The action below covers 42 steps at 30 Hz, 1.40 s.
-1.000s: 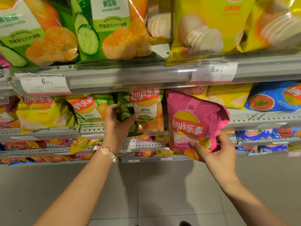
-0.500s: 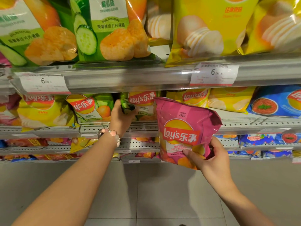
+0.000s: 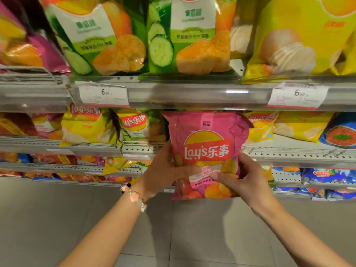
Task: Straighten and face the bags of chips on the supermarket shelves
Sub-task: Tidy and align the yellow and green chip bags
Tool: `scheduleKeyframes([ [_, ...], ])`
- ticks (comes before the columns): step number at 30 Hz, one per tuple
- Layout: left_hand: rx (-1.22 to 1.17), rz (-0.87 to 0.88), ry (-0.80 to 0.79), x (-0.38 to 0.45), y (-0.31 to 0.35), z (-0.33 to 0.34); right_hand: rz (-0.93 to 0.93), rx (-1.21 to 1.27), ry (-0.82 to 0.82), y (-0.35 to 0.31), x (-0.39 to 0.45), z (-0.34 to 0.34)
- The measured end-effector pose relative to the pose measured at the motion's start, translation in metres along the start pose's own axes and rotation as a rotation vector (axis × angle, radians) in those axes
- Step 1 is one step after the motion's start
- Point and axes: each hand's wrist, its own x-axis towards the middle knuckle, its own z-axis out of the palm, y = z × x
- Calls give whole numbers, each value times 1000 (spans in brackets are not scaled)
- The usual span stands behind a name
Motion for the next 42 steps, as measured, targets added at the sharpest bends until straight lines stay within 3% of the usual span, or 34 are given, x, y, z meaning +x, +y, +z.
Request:
scheduleKeyframes([
  [12, 49, -52, 120, -72, -5, -142, 115, 114, -180, -20, -3, 154],
  [18, 114, -64, 106, -78, -2, -201, 108, 175, -107, -27, 9, 204],
  [20, 95, 3, 263, -73, -1, -219, 96, 183, -83, -28, 12, 214],
  [22, 116, 128, 520, -65, -3, -236, 88, 177, -45, -27, 15, 219],
  [25, 476, 225, 754, -45, -16, -258, 89, 176, 12, -22, 17, 220],
  [27, 725, 144, 727, -30, -25, -268, 97, 170, 33, -20, 17, 220],
  [32, 654, -20, 587, -8, -43, -279, 103, 139, 56, -20, 15, 221],
  [36, 649, 144, 675, -10, -52, -285, 101, 106, 52, -22, 13, 223],
  [42, 642, 308, 669, -18, -47, -288, 91, -3, 68, -25, 10, 219],
])
